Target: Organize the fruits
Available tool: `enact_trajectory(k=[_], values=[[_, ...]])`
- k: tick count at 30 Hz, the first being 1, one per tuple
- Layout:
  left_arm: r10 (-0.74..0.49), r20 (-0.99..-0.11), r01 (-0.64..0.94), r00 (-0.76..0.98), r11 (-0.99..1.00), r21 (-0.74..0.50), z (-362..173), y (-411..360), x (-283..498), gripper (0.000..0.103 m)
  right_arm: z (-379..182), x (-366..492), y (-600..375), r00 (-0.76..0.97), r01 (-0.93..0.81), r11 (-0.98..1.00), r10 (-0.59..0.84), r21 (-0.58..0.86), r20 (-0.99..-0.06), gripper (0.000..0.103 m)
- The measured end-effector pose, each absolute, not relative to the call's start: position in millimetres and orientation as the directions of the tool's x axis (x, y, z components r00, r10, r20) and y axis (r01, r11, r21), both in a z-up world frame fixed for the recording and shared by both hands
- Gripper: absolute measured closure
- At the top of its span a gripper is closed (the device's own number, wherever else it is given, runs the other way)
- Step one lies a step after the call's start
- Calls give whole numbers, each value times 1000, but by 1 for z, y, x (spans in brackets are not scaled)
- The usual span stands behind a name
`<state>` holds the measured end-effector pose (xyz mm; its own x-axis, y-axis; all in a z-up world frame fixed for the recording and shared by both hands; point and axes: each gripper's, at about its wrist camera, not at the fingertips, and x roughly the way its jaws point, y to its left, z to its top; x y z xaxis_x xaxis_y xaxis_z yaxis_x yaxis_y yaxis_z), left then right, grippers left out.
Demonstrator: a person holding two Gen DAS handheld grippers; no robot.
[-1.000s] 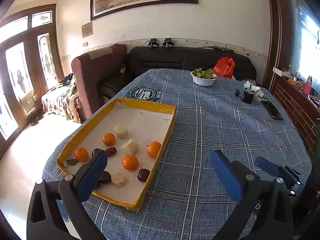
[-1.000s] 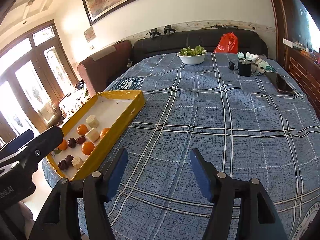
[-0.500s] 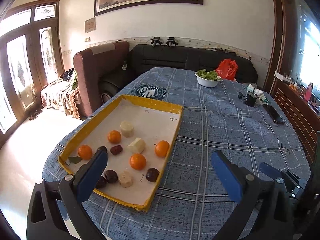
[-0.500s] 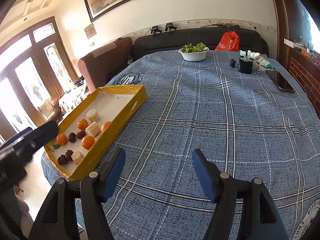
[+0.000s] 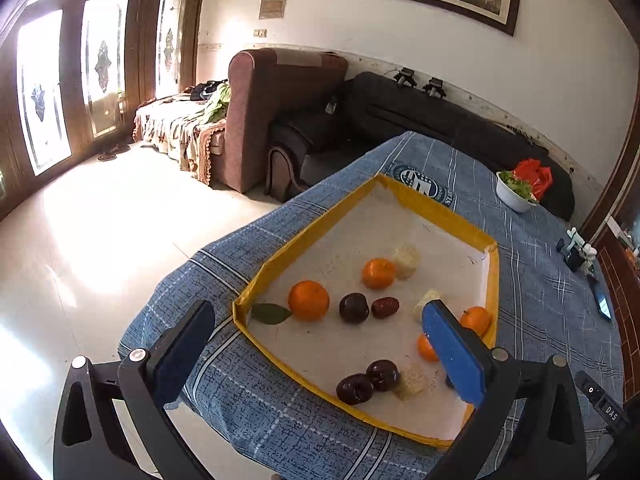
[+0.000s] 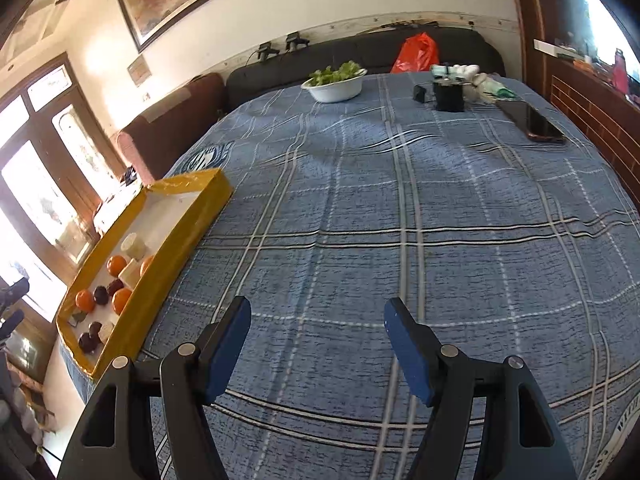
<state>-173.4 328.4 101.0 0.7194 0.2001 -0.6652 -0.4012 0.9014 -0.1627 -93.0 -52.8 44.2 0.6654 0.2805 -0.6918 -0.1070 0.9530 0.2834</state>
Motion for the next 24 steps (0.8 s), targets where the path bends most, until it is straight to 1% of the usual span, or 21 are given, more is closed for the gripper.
enact_trajectory(k=[5, 10, 12, 15, 19, 24], values=[[218, -654, -428, 724, 886, -178, 103, 343, -180, 0, 52, -84, -17, 657, -196, 949, 315, 248, -685, 29], [259, -654, -486, 711, 853, -191, 107, 370, -191, 0, 61, -65, 19, 644, -258, 927, 374, 271, -668, 29], [271, -659, -505, 701, 842, -191, 111, 378, -197, 0, 67, -58, 32, 644, -287, 917, 398, 276, -653, 29], [306, -642, -532, 703, 826, -189, 128, 386, -216, 0, 81, -42, 49, 653, -323, 893, 449, 312, -609, 29], [377, -607, -567, 700, 810, -151, 149, 395, -244, 0, 104, -26, 67, 663, -342, 879, 476, 332, -578, 29], [431, -615, -641, 660, 750, -162, 147, 428, -268, 0, 128, -21, 96, 686, -374, 885, 466, 278, -559, 28]])
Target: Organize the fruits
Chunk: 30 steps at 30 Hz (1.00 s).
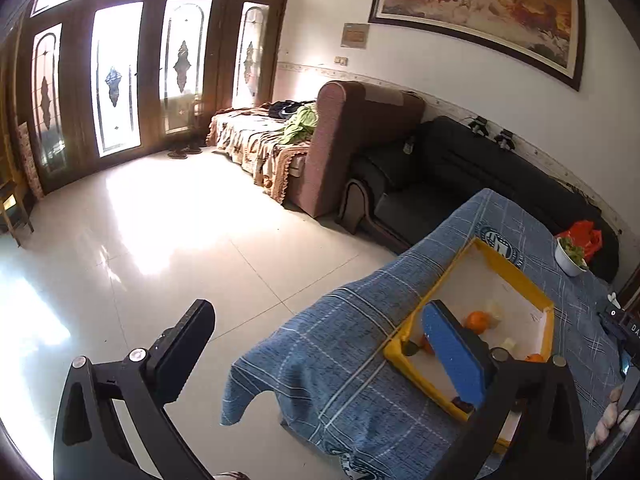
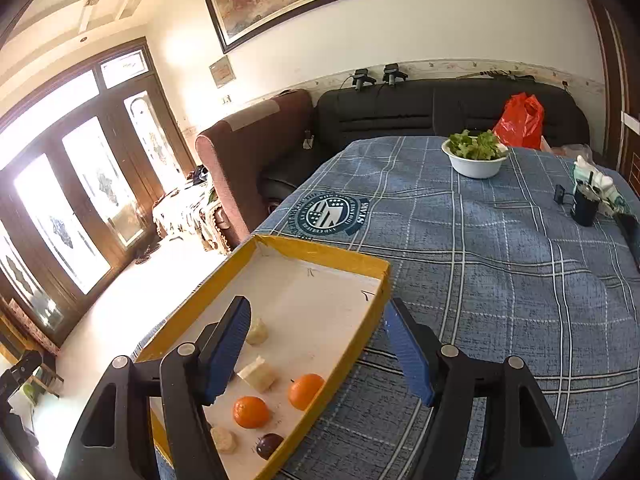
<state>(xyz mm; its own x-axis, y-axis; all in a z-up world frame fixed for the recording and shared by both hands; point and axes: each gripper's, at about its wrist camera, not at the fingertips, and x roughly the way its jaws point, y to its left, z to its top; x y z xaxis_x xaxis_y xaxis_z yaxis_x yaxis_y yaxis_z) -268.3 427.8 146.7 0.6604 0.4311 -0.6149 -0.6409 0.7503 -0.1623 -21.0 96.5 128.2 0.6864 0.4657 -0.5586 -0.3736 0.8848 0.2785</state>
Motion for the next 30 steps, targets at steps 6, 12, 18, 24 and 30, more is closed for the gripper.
enact_trajectory(k=[6, 12, 18, 24, 30], values=[[451, -664, -720, 596, 666, -194, 123, 473, -289, 0, 139, -22, 154, 645, -470, 854, 505, 224, -573, 28], [471, -675, -764, 567, 607, -218, 115, 498, -305, 0, 144, -30, 213, 601, -574, 801, 553, 170, -577, 28], [468, -689, -771, 553, 601, -210, 103, 512, -294, 0, 137, -29, 247, 574, -622, 773, 557, 122, -600, 28], [491, -686, -760, 537, 635, -141, 102, 503, -266, 0, 132, -20, 240, 587, -599, 792, 534, 117, -609, 28], [411, -665, -636, 624, 761, -128, 102, 470, -212, 0, 128, -23, 207, 628, -527, 841, 481, 120, -612, 28]])
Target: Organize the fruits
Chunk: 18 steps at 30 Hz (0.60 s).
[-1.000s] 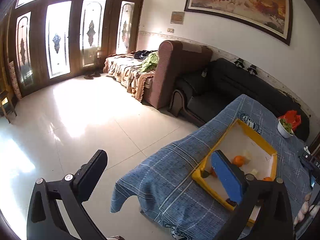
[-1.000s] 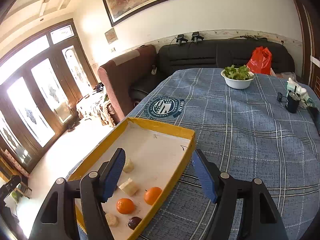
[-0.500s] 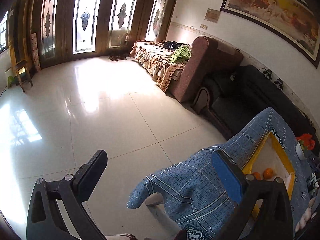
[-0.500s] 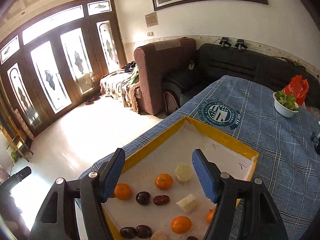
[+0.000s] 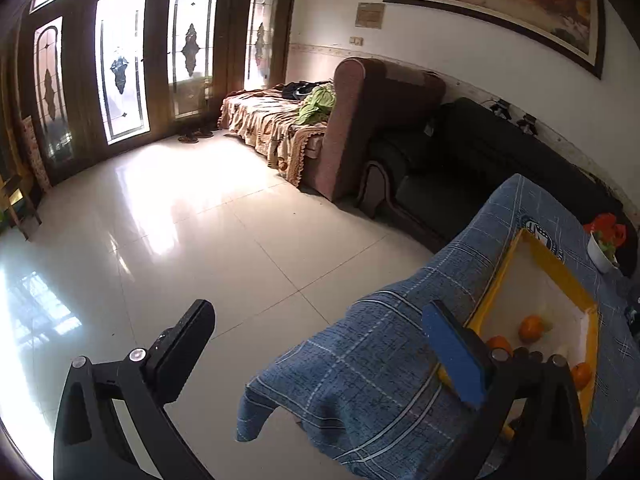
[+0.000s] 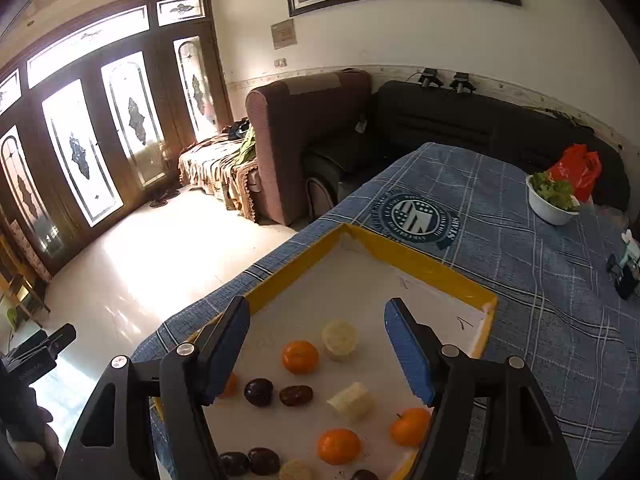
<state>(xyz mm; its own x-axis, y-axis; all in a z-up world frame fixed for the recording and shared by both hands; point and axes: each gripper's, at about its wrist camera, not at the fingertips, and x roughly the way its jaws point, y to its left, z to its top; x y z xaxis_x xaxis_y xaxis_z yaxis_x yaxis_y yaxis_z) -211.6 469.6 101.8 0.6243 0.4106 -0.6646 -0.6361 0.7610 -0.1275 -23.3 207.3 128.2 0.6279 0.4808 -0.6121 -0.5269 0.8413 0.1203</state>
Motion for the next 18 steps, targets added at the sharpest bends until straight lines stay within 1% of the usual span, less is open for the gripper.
enact_trajectory(k=[3, 8, 10, 13, 18], values=[[331, -653, -555, 681, 816, -165, 98, 447, -187, 0, 123, -39, 183, 652, -496, 863, 446, 100, -613, 21], [205, -640, -418, 740, 887, -199, 91, 398, -156, 0, 109, -74, 166, 689, -489, 871, 347, -54, -637, 21], [172, -649, -381, 741, 904, -196, 86, 377, -150, 0, 103, -86, 163, 693, -493, 866, 336, -79, -638, 21], [154, -651, -348, 744, 920, -181, 83, 351, -155, 0, 97, -101, 158, 691, -507, 857, 337, -96, -639, 21], [228, -610, -365, 759, 925, -108, 100, 319, -183, 0, 88, -111, 146, 667, -527, 847, 362, -69, -652, 21]])
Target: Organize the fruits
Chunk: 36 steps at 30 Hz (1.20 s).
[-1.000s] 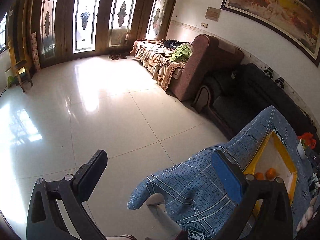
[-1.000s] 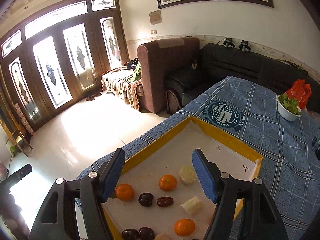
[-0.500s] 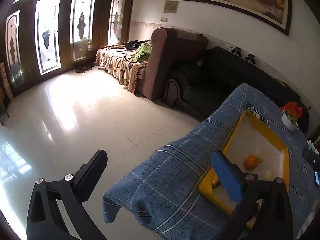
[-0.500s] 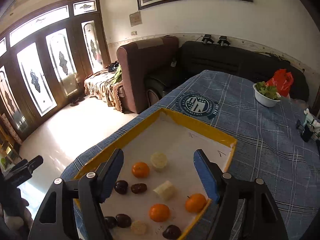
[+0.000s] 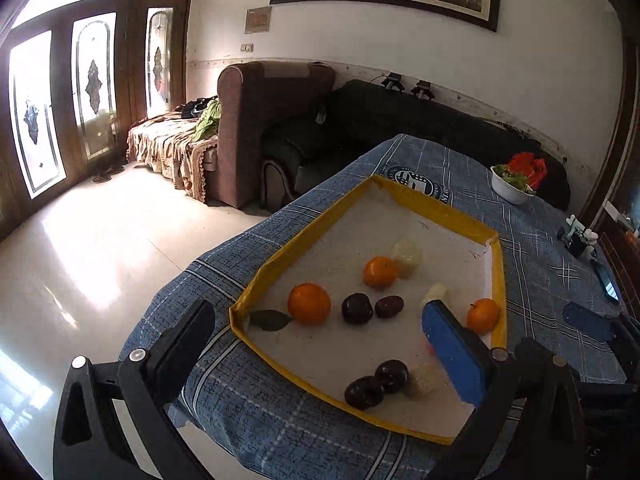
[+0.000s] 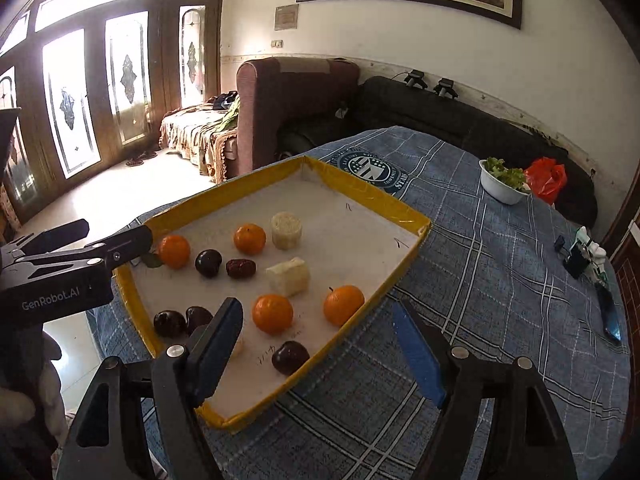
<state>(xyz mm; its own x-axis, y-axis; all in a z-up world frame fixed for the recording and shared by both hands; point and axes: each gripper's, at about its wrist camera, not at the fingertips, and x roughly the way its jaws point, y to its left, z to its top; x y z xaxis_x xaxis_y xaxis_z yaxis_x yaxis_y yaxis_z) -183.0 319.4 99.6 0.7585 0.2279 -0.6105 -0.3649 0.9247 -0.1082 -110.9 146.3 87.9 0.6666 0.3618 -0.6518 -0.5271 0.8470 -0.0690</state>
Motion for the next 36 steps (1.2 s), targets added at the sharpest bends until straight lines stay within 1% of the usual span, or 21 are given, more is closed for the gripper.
enact_trajectory(k=[5, 13, 16, 19, 21, 22, 24, 29, 36], values=[[290, -593, -409, 751, 910, -72, 114, 294, -198, 0, 79, -116, 130, 634, -532, 847, 386, -15, -670, 21], [367, -569, -444, 736, 896, 3, 129, 254, -207, 0, 85, -132, 94, 642, -514, 857, 419, 45, -642, 20], [425, -523, -484, 739, 875, 26, 139, 243, -215, 0, 88, -137, 82, 652, -509, 859, 427, 56, -627, 20], [519, -438, -558, 734, 829, 47, 156, 235, -231, 0, 94, -144, 73, 662, -515, 854, 447, 68, -602, 20], [535, -402, -567, 743, 822, 45, 163, 231, -238, 0, 98, -149, 71, 671, -524, 849, 458, 65, -583, 19], [520, -393, -553, 758, 833, 36, 165, 230, -241, 0, 100, -151, 71, 672, -529, 846, 465, 66, -576, 19], [489, -402, -530, 774, 848, 11, 165, 230, -241, 0, 101, -153, 72, 669, -540, 839, 476, 67, -571, 18], [410, -496, -499, 765, 865, -55, 147, 240, -227, 0, 96, -153, 77, 653, -558, 826, 495, 77, -574, 18], [431, -523, -516, 735, 856, -20, 132, 245, -221, 0, 89, -148, 83, 637, -567, 820, 498, 81, -588, 17]])
